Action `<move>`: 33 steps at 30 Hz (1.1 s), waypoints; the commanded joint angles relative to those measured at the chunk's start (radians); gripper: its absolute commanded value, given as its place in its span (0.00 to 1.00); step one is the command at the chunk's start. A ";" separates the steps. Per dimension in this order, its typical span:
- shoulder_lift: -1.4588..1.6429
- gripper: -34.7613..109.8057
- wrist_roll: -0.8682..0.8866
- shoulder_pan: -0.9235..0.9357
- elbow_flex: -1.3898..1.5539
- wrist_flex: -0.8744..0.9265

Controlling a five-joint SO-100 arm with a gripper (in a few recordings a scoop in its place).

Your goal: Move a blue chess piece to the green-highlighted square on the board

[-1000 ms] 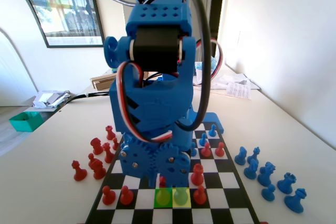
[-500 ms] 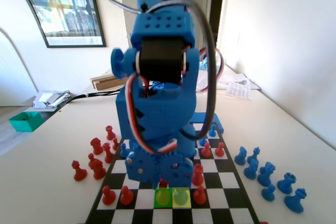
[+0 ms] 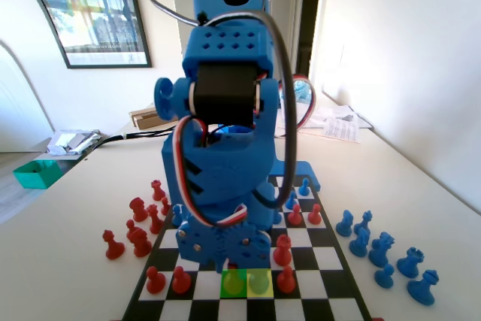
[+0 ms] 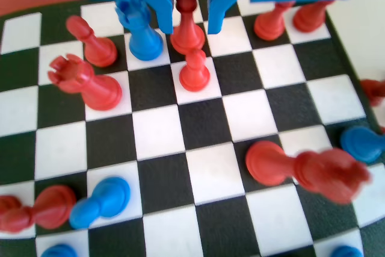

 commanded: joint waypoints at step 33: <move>0.083 0.25 -0.041 0.023 -0.072 0.060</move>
